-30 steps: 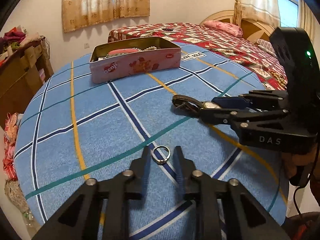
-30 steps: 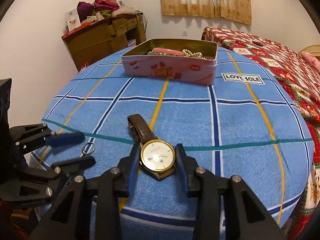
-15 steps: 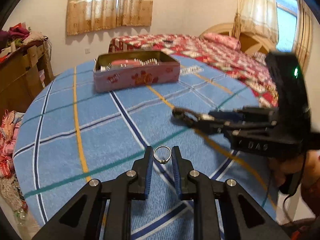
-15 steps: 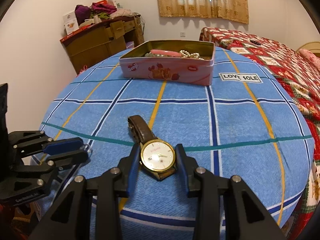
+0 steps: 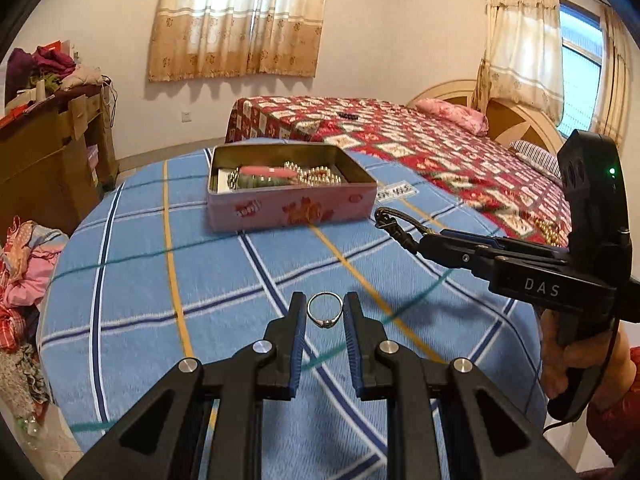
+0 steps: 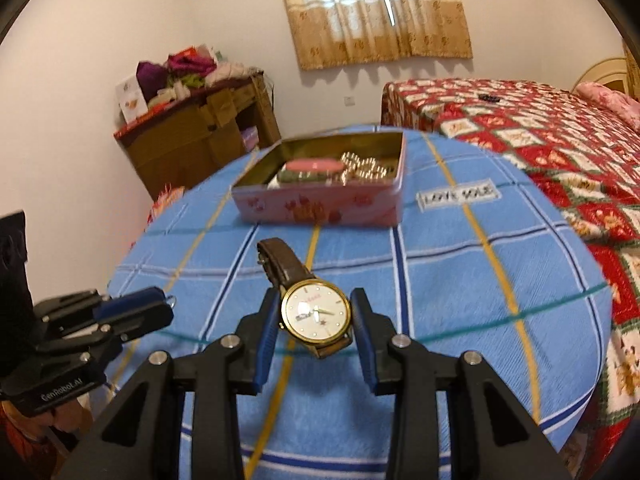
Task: Organize jewelry
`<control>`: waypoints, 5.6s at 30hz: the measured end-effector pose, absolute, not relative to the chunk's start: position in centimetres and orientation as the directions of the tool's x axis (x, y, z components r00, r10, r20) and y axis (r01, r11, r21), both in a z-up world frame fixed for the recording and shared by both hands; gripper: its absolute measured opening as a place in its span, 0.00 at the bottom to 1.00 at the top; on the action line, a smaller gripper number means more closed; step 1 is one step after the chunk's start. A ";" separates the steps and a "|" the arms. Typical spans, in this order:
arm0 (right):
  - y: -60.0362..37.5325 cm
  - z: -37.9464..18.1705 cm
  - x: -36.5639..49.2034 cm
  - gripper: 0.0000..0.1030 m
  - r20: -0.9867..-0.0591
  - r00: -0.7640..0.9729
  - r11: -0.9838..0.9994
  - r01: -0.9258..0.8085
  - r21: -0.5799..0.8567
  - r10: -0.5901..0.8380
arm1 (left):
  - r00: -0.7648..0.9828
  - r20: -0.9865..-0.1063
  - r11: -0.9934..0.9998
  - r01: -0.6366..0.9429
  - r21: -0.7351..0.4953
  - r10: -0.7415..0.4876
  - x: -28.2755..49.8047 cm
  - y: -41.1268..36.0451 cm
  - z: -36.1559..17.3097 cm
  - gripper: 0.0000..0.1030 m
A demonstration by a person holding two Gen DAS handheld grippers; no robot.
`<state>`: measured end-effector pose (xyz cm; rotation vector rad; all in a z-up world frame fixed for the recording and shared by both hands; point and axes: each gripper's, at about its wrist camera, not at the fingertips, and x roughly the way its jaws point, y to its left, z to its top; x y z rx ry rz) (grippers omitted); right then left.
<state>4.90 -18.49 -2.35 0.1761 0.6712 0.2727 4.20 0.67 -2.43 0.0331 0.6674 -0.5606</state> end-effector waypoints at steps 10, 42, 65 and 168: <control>-20.0 -0.8 7.7 0.37 -0.543 0.789 0.943 -0.136 0.305 0.289 | 0.674 -0.543 0.855 0.484 -0.188 -0.501 7.8 0.4 -0.7 0.18; -19.6 -1.1 21.0 0.37 -0.494 0.860 0.961 0.014 0.277 0.130 | 0.737 -0.569 0.924 0.361 -0.124 -0.364 23.7 -4.0 -2.0 0.18; -19.2 -2.9 23.0 0.37 -0.567 0.817 0.974 0.029 0.224 0.106 | 0.718 -0.651 0.956 0.291 -0.041 -0.247 25.9 -5.3 -4.3 0.18; -17.0 1.5 6.4 0.92 -0.134 0.977 0.979 0.180 0.097 -0.166 | 0.948 -0.318 1.000 0.019 0.006 -0.016 8.2 -0.4 -0.7 0.71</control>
